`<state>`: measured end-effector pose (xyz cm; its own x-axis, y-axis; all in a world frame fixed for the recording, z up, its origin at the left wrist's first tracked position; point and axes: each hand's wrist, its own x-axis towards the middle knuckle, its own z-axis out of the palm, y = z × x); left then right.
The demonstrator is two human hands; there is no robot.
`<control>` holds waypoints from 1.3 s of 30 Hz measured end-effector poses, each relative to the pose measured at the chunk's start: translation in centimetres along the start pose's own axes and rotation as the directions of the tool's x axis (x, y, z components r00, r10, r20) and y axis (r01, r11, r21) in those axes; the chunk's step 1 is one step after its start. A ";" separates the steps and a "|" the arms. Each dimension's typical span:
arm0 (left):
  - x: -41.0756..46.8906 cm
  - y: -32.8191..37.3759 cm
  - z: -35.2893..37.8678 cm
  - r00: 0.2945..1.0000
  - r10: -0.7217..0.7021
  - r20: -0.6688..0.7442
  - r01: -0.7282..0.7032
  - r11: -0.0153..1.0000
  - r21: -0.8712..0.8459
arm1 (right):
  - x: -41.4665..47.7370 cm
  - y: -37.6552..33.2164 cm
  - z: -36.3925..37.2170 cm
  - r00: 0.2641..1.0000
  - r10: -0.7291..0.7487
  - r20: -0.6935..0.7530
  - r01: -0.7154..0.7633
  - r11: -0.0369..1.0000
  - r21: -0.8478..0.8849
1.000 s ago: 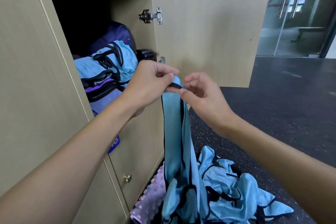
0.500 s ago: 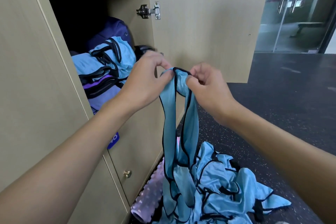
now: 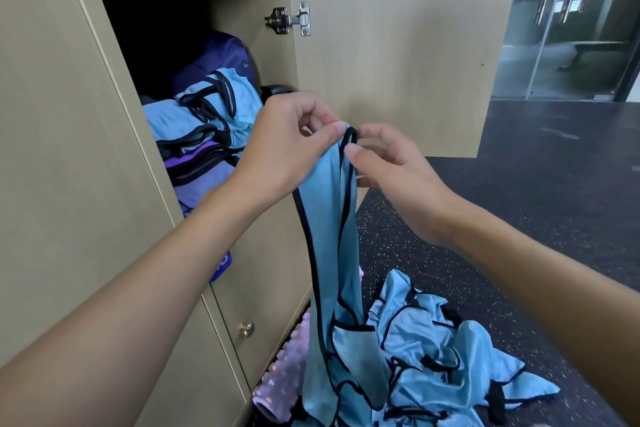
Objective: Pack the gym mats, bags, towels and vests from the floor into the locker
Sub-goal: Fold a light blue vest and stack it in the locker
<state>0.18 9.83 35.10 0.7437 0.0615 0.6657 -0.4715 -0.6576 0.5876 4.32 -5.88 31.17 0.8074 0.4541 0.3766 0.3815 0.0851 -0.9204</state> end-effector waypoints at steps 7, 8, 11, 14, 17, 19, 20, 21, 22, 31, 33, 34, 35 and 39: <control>0.1 0.7 0.1 0.998 -0.035 0.043 0.039 0.994 -0.101 | 0.3 -0.6 0.9 0.997 -0.054 -0.056 0.054 0.999 0.004; 0.1 0.5 0.0 0.997 -0.057 0.056 0.062 0.993 -0.099 | 0.3 -0.7 0.6 0.996 -0.041 -0.077 0.044 0.998 0.048; -0.1 0.5 -0.1 0.991 -0.096 0.091 0.104 0.991 -0.088 | 0.3 -1.3 -0.5 0.995 0.042 -0.090 -0.029 0.988 0.149; -0.2 0.7 0.0 0.992 -0.106 0.073 0.114 0.987 -0.115 | 0.5 -1.2 -1.0 0.994 0.071 -0.084 -0.059 0.989 0.133; 0.1 0.6 -0.4 0.992 -0.125 -0.005 0.124 0.985 -0.116 | 0.7 -1.0 -0.8 0.992 0.046 -0.121 -0.038 0.997 0.067; 0.4 0.2 -0.7 0.992 -0.120 -0.049 0.114 0.988 -0.100 | 0.9 -1.0 -0.9 0.989 0.031 -0.143 -0.026 0.999 0.038; 0.4 0.1 -0.8 0.992 -0.113 -0.060 0.107 0.989 -0.098 | 1.0 -1.1 -0.9 0.988 0.026 -0.149 -0.022 0.999 0.029; 0.5 0.0 -0.9 0.992 -0.109 -0.070 0.102 0.990 -0.097 | 1.0 -1.3 -1.0 0.988 0.020 -0.151 -0.016 0.999 0.029; 0.5 -0.1 -1.0 0.991 -0.105 -0.081 0.098 0.991 -0.093 | 1.1 -1.6 -1.0 0.989 0.012 -0.150 -0.007 0.999 0.039; 0.9 -0.4 -1.5 0.979 -0.120 -0.166 0.094 0.983 -0.155 | 0.1 0.1 -1.3 0.982 0.140 0.124 -0.127 0.987 -0.101; 0.9 -0.8 -1.7 0.976 -0.134 -0.170 0.102 0.977 -0.186 | -0.9 2.3 -1.2 0.896 0.342 0.282 -0.263 0.922 -0.284; 0.9 -0.9 -1.7 0.976 -0.136 -0.168 0.102 0.976 -0.193 | -1.6 3.3 -0.7 0.831 0.435 0.347 -0.299 0.875 -0.379; 0.8 -1.0 -1.7 0.977 -0.135 -0.164 0.102 0.976 -0.194 | -2.3 4.6 -0.2 0.779 0.494 0.385 -0.305 0.836 -0.457; 0.6 -1.4 -1.6 0.978 -0.158 -0.134 0.133 0.975 -0.178 | -2.8 7.3 1.3 0.851 0.420 0.315 -0.253 0.854 -0.454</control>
<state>0.51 11.92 35.40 0.7385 0.2652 0.6200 -0.4449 -0.4993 0.7435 4.28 -5.33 23.24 0.7059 0.7014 -0.0985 0.3258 -0.4450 -0.8342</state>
